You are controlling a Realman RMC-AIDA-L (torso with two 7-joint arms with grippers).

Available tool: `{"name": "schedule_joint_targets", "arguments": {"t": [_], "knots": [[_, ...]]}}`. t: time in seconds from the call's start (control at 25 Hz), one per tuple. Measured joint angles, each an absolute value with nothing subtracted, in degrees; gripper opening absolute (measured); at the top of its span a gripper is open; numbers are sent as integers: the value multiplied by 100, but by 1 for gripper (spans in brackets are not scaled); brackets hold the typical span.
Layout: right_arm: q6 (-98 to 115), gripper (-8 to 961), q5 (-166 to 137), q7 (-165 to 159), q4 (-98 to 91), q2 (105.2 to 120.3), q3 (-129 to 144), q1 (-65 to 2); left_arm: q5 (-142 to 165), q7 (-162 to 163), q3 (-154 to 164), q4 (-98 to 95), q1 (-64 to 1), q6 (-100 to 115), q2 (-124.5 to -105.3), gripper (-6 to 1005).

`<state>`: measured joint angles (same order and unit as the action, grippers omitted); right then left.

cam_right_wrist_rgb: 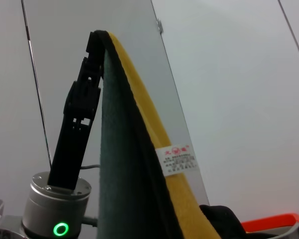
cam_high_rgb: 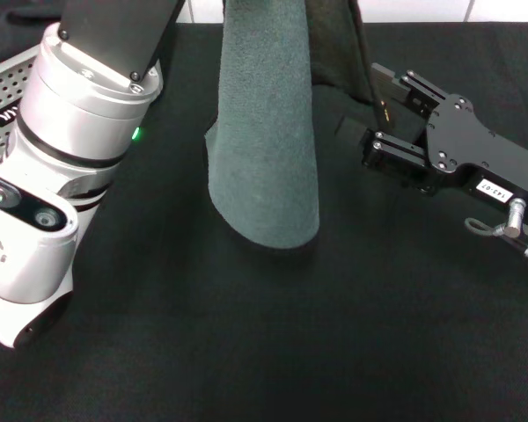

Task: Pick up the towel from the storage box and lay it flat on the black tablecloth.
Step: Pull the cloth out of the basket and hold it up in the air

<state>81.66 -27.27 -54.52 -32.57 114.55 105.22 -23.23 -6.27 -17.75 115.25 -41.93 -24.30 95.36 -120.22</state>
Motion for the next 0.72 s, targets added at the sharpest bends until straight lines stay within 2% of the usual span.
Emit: {"name": "schedule_joint_targets", "arguments": {"t": [0.56,0.72], "knots": [[8354,809,-2743,-5464,-3189,11486,10468,-2092,-604,-1775,11443,-4193,-2443,9536,-12026,5],[8351,687,-2743,-5489,-3179,11481,10471,-2082,-602,-1776,11443,-4193,-2450,9536,-12030,5]]}}
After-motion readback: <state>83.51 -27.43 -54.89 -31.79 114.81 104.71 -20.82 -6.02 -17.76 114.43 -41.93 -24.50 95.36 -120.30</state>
